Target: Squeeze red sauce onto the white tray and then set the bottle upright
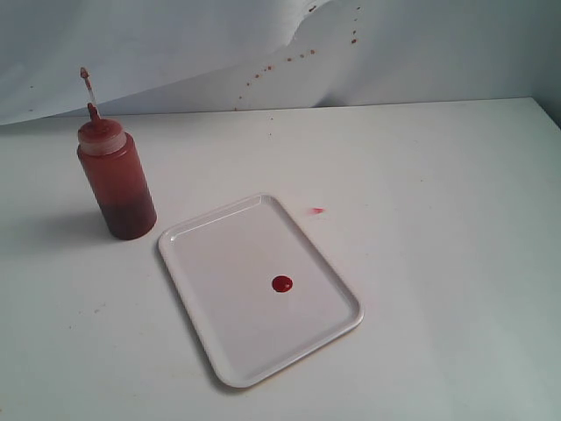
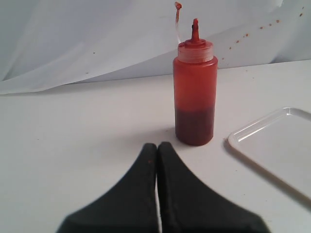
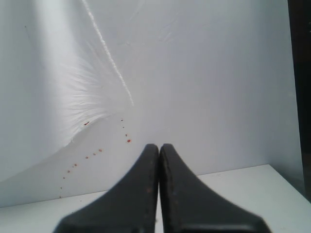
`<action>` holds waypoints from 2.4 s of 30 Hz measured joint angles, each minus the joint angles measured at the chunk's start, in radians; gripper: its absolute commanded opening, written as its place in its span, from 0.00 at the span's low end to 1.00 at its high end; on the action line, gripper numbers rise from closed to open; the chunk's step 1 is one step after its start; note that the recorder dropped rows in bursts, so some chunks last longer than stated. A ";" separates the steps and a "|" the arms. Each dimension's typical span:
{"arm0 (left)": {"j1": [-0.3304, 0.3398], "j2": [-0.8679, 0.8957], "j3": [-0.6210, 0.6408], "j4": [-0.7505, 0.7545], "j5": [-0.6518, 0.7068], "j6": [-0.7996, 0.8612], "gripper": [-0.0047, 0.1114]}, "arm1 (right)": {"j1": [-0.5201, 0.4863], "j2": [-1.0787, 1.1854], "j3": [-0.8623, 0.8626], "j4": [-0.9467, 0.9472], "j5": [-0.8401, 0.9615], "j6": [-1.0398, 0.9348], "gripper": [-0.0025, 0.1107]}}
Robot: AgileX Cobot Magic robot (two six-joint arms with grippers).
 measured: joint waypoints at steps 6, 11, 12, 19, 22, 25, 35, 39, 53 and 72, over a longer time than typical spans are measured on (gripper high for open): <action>0.000 0.000 0.000 0.000 0.000 0.000 0.04 | 0.000 0.000 0.000 0.000 0.000 0.000 0.02; 0.000 0.000 0.000 0.000 0.000 0.000 0.04 | 0.000 0.000 0.000 0.000 0.000 0.000 0.02; 0.000 0.000 0.000 0.000 0.000 0.000 0.04 | 0.000 0.000 0.000 0.000 0.000 0.000 0.02; 0.000 0.000 0.000 0.000 0.000 0.000 0.04 | 0.000 0.000 0.000 0.000 0.000 0.000 0.02; 0.000 0.000 0.000 0.000 0.000 0.000 0.04 | 0.000 0.000 0.000 0.000 0.000 0.000 0.02; 0.000 0.000 0.000 0.000 0.000 0.000 0.04 | 0.000 0.000 0.000 0.000 0.000 0.000 0.02; 0.000 0.000 0.000 0.000 0.000 0.000 0.04 | -0.071 -0.191 0.000 0.003 0.064 -0.040 0.02; 0.000 0.000 0.000 0.000 0.000 0.000 0.04 | -0.202 -0.405 0.000 0.001 0.284 -0.130 0.02; 0.000 0.000 0.000 0.000 0.000 0.000 0.04 | -0.355 -0.678 0.024 -0.003 0.798 -0.348 0.02; 0.000 0.000 0.000 0.000 0.000 0.000 0.04 | -0.355 -0.678 0.027 -0.134 1.065 -0.207 0.02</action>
